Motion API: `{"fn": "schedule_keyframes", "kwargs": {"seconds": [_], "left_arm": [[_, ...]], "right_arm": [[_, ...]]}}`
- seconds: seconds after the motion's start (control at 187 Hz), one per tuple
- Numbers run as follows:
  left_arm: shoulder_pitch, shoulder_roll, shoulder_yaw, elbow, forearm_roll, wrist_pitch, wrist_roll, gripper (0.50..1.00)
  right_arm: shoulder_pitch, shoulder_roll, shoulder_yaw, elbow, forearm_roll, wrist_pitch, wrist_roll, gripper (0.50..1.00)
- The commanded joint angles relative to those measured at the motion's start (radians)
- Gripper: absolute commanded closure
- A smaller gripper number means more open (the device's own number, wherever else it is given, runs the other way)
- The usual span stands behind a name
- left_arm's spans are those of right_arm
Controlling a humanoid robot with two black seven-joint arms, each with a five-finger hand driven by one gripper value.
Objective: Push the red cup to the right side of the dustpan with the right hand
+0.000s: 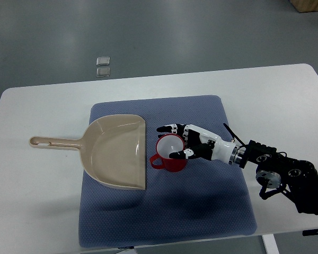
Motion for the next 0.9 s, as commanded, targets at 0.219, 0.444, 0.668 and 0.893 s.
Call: {"fn": "schedule_keyframes", "kwargs": {"seconds": [0.219,0.444,0.668,0.893], "left_arm": [[0.000,0.000,0.001,0.000,0.000,0.000,0.000,0.500],[0.000,0.000,0.000,0.000,0.000,0.000,0.000,0.500],[0.000,0.000,0.000,0.000,0.000,0.000,0.000,0.500],[0.000,0.000,0.000,0.000,0.000,0.000,0.000,0.500]], "right_arm": [[0.001,-0.003,0.000,0.000,0.000,0.011,0.000,0.568],[0.001,-0.019,0.002,0.000,0.001,0.032,0.000,0.568],[0.001,-0.038,0.013,0.000,0.003,0.042,0.000,0.568],[0.004,-0.046,0.016,0.000,0.003,0.042,0.000,0.568]]}}
